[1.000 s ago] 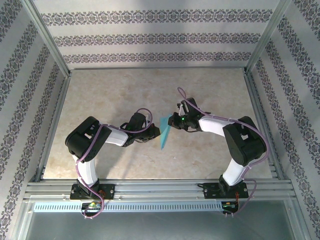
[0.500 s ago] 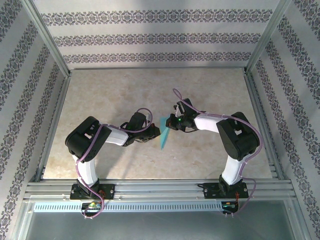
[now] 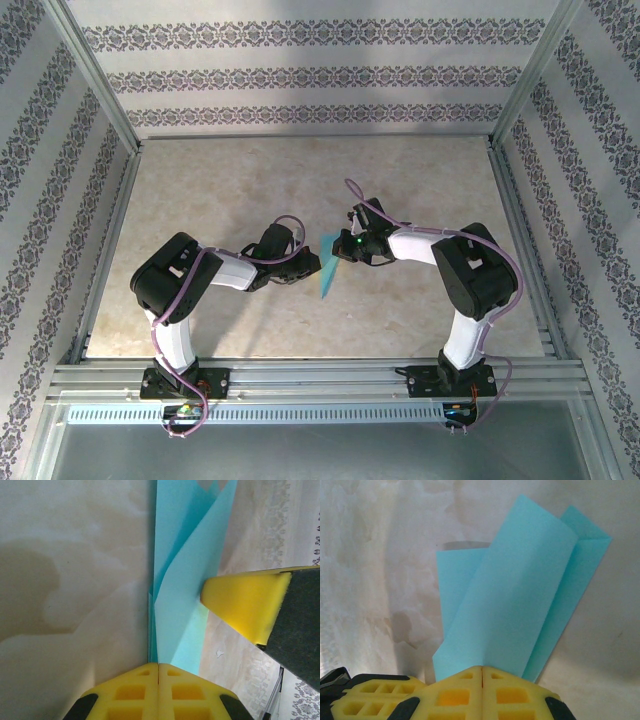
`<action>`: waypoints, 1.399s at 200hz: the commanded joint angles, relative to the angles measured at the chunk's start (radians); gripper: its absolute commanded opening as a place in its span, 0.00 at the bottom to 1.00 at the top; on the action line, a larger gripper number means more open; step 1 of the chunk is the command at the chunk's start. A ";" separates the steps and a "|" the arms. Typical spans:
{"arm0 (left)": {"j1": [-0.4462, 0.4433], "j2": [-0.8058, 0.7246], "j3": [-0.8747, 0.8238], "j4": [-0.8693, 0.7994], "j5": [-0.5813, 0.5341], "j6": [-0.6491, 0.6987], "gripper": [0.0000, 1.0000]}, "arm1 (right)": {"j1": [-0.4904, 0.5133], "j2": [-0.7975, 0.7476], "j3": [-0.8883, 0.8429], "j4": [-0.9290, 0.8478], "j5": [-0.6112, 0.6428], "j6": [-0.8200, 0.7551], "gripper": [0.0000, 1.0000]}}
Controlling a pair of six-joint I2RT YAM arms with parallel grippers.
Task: Fold a paper plane with a square sheet of paper (fold left side to right side)
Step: Fold the wing for the fifth time at the center of the table.
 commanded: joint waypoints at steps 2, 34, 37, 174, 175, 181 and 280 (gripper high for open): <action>-0.002 0.062 -0.003 -0.123 -0.061 0.011 0.00 | 0.006 0.019 0.003 -0.022 0.023 -0.014 0.00; -0.004 0.068 0.003 -0.124 -0.056 0.012 0.00 | 0.006 0.020 -0.007 -0.024 0.031 -0.009 0.00; -0.004 0.069 0.005 -0.125 -0.055 0.013 0.00 | 0.006 0.022 -0.008 -0.024 0.031 -0.009 0.00; 0.001 -0.043 0.025 -0.238 -0.099 0.075 0.13 | -0.003 0.048 -0.076 -0.019 0.060 -0.007 0.00; 0.001 -0.047 0.024 -0.241 -0.100 0.077 0.14 | -0.003 0.048 -0.076 -0.019 0.060 -0.007 0.00; 0.006 -0.070 0.025 -0.256 -0.103 0.085 0.17 | -0.005 0.047 -0.078 -0.021 0.060 -0.008 0.00; -0.007 -0.281 0.079 -0.406 0.073 0.071 0.05 | -0.006 0.047 -0.082 -0.002 0.053 -0.012 0.00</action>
